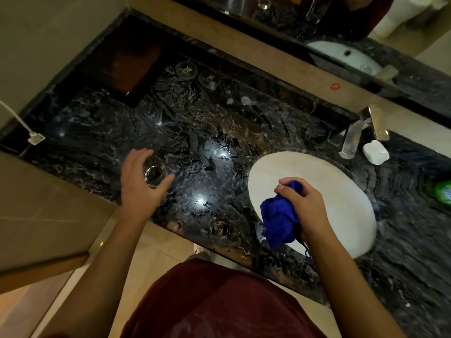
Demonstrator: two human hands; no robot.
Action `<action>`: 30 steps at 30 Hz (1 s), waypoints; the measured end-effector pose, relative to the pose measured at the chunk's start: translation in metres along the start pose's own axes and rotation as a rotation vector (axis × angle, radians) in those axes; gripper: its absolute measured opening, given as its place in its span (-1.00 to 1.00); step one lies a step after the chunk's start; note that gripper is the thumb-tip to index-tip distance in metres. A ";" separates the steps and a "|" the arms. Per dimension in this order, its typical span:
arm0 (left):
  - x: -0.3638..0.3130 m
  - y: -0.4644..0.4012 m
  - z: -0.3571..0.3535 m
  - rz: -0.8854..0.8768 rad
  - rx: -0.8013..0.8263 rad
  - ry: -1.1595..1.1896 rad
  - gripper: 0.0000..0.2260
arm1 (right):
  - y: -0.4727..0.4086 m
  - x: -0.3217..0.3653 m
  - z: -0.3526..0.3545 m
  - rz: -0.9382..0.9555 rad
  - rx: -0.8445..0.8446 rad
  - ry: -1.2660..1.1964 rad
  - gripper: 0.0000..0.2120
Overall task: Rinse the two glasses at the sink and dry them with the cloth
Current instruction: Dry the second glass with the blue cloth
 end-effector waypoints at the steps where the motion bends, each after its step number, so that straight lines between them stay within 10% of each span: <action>1: -0.017 0.004 -0.005 -0.056 0.029 0.021 -0.39 | -0.001 -0.001 0.001 -0.005 0.006 -0.002 -0.91; 17: -0.085 0.142 -0.121 0.010 0.544 -0.151 -0.13 | 0.002 -0.030 0.062 -0.015 0.136 -0.030 -0.88; 30: -0.110 0.136 -0.131 0.295 0.345 0.161 -0.25 | 0.018 -0.042 0.148 -0.041 0.112 -0.098 -0.91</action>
Point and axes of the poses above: each hand's wrist, its own y-axis away from the middle knuckle, its own z-axis out of the back of the hand, x = y × z, the point moved 9 cm from there along -y, towards the middle knuckle, and after that the axes turned 7 degrees about -z, right-handed, at the moved point
